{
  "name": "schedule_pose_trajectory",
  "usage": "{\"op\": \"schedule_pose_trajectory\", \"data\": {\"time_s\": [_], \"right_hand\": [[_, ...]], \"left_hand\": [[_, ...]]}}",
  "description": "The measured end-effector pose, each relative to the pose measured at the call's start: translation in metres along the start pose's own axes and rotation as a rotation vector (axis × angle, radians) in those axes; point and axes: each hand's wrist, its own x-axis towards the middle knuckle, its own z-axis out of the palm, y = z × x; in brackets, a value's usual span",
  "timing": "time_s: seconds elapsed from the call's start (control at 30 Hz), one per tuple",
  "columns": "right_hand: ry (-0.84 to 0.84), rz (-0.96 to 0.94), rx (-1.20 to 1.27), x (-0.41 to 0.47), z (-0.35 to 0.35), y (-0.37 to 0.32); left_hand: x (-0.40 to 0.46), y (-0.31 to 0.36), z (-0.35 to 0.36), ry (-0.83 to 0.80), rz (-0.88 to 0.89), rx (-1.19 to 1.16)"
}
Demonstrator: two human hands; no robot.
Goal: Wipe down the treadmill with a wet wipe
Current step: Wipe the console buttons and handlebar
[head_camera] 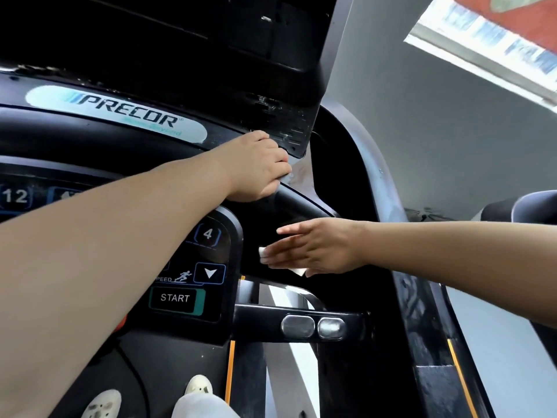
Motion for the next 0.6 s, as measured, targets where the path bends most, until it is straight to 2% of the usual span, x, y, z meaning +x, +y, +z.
{"op": "schedule_pose_trajectory", "data": {"time_s": [0.1, 0.17, 0.3, 0.4, 0.53, 0.6], "right_hand": [[-0.013, 0.044, 0.015, 0.002, 0.003, -0.009], [-0.087, -0.008, 0.023, -0.017, 0.007, -0.017], [-0.207, -0.144, -0.006, -0.046, 0.015, -0.030], [-0.150, -0.148, -0.041, -0.027, 0.011, -0.016], [-0.005, 0.012, 0.011, 0.015, 0.002, -0.006], [-0.016, 0.033, 0.040, 0.017, 0.003, -0.013]], "left_hand": [[0.001, 0.001, -0.004, -0.039, -0.008, 0.007], [0.001, 0.000, -0.004, -0.077, -0.019, 0.022], [0.002, 0.000, -0.004, -0.046, -0.007, 0.006], [0.002, 0.000, -0.003, -0.066, -0.013, 0.026], [0.003, 0.000, -0.007, -0.084, -0.018, 0.041], [0.002, 0.001, -0.008, -0.100, -0.020, 0.037]]}}
